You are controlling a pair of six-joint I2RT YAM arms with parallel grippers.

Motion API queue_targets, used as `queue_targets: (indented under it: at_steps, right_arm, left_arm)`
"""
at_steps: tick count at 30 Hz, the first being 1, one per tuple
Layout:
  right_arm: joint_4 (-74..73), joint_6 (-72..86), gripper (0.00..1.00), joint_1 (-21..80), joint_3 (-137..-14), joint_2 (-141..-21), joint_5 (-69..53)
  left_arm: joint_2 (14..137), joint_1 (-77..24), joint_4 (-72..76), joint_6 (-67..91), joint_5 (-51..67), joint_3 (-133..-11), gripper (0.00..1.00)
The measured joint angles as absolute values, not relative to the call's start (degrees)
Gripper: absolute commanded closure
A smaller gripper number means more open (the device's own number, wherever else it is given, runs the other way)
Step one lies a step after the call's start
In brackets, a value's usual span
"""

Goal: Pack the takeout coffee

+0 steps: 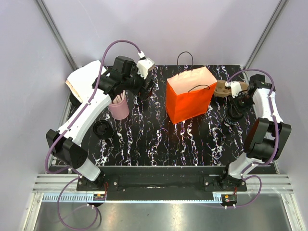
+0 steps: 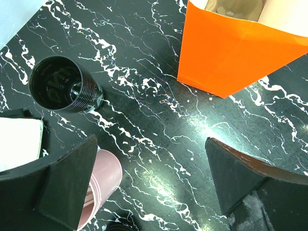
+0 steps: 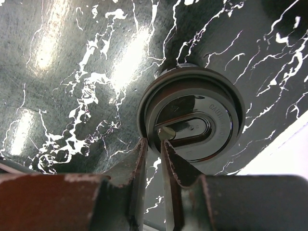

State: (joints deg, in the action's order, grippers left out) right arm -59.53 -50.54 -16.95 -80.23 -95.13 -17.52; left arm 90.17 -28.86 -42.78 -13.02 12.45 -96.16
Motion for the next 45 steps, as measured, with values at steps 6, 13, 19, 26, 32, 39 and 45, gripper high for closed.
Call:
queue_targets:
  at_steps: [6, 13, 19, 26, 32, 39, 45]
  right_arm:
    - [-59.88, -50.78, 0.73, -16.95, -80.23, -95.68, -17.47]
    - [-59.88, -50.81, 0.67, -16.95, -80.2, -95.85, -17.5]
    - [-59.94, -51.27, 0.68, -16.95, -80.2, -95.88, -17.52]
    - [-60.93, -52.51, 0.88, -16.95, -80.07, -95.88, -17.47]
    - [-61.36, -52.97, 0.9, -16.95, -80.03, -95.88, -17.43]
    - [-61.49, -52.97, 0.93, -16.95, -80.05, -95.88, -17.43]
    - [-62.28, -52.77, 0.94, -16.95, -80.4, -95.53, -17.45]
  left_arm:
    - [90.17, -28.86, -42.81, -12.99, 12.51, -96.16, 0.01]
    - [90.17, -28.86, -42.81, -12.97, 12.69, -96.16, 0.01]
    - [90.21, -28.86, -42.81, -12.82, 12.71, -96.16, 0.01]
    - [90.76, -28.86, -42.89, -12.38, 12.75, -96.16, 0.01]
    - [90.91, -28.86, -43.18, -12.19, 12.86, -96.18, 0.01]
    - [90.94, -28.86, -43.24, -12.16, 13.13, -96.18, 0.01]
    - [91.07, -28.86, -43.51, -12.12, 13.34, -96.29, 0.01]
